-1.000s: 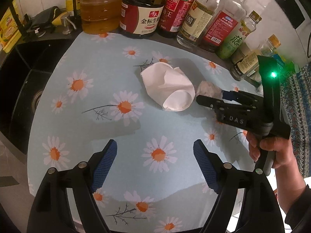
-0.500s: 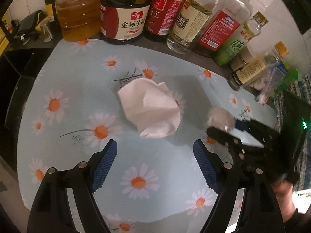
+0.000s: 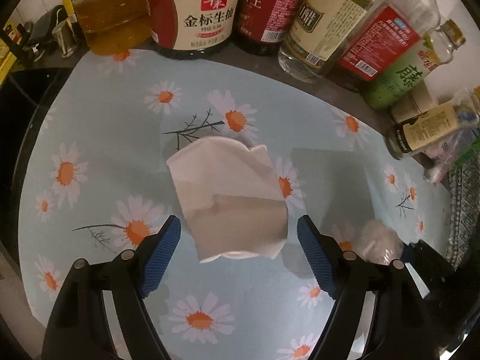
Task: Collect trash
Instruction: 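Grasp the white paper cup with the left gripper while the right grasps the plastic bag ball, then carry the paper cup and plastic bag ball down over the black bin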
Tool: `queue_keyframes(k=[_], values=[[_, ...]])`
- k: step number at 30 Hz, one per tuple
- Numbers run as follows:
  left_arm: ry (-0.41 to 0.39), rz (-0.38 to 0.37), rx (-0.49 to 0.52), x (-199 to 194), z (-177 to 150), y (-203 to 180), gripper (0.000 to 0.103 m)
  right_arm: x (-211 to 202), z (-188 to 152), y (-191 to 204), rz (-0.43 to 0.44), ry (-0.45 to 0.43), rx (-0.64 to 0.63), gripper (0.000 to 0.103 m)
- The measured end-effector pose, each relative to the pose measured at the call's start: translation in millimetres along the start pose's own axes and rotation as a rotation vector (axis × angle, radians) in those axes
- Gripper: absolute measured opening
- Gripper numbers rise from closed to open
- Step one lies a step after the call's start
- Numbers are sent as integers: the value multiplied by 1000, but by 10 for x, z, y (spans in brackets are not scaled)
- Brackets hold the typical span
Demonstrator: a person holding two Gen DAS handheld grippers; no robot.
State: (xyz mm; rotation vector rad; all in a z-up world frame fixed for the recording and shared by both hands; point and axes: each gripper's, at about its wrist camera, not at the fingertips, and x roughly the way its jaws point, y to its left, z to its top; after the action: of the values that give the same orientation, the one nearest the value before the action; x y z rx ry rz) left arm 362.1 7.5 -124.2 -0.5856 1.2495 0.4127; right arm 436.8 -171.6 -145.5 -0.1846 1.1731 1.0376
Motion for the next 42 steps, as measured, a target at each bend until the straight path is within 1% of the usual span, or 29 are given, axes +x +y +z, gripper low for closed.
queue_keyframes(k=[2, 3, 4, 10, 14, 18, 23, 31, 37, 42], values=[[6, 13, 8, 47, 15, -28, 77, 5, -22, -32, 0, 5, 8, 55], [10, 18, 10, 69, 21, -33, 75, 4, -35, -55, 1, 8, 14, 55], [13, 22, 10, 88, 24, -39, 71, 4, -44, -75, 1, 10, 18, 55], [-1, 16, -14, 88, 65, 29, 70, -8, -101, -144, 2, 14, 37, 55], [-9, 13, -4, 51, 47, 70, 69, -26, -139, -139, 3, 14, 40, 55], [-19, 6, -4, -22, -8, 137, 69, -30, -146, -113, 3, 12, 45, 55], [-35, -21, 17, -154, -119, 176, 69, -37, -181, -24, -2, 12, 44, 55], [-60, -56, 62, -390, -375, 271, 69, -26, -303, 282, -16, 17, 34, 55], [-74, -108, 101, -593, -692, 520, 69, -39, -466, 638, -52, 8, 33, 55], [-85, -134, 141, -795, -935, 757, 69, -34, -607, 964, -86, -5, 49, 55]])
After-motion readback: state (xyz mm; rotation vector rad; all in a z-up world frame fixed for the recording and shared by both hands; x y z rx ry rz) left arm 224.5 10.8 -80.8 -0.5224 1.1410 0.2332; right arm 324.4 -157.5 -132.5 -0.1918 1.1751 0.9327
